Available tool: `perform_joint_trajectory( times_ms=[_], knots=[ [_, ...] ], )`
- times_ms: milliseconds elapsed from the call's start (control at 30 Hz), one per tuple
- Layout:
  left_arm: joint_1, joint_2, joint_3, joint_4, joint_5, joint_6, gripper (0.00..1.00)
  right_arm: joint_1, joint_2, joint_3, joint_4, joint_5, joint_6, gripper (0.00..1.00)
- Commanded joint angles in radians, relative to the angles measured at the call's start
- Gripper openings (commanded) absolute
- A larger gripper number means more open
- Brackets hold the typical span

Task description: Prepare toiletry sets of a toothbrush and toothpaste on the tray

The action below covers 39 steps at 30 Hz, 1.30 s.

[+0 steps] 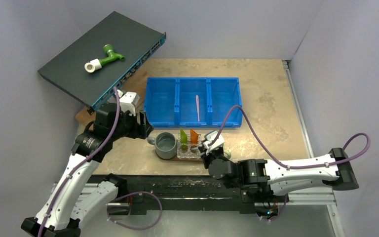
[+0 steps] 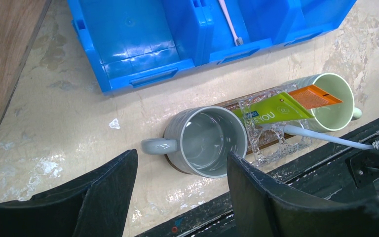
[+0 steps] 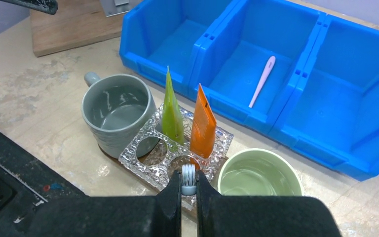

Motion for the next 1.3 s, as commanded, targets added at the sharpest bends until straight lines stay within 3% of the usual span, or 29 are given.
perform_joint_trajectory(
  times_ms=[0,533,1067,1267],
  knots=[
    [0.002,0.001,-0.006,0.041,0.007,0.017,0.65,0.029,0.016,-0.018,0.057,0.134,0.061,0.0],
    [0.002,0.004,-0.004,0.041,0.008,0.015,0.65,0.056,-0.008,-0.114,0.159,0.198,0.143,0.0],
    [0.002,0.006,-0.006,0.043,0.016,0.015,0.65,0.101,0.054,-0.112,0.076,0.305,0.268,0.0],
    [0.002,0.008,-0.004,0.044,0.019,0.014,0.65,0.121,0.065,-0.102,0.039,0.32,0.304,0.17]
  ],
)
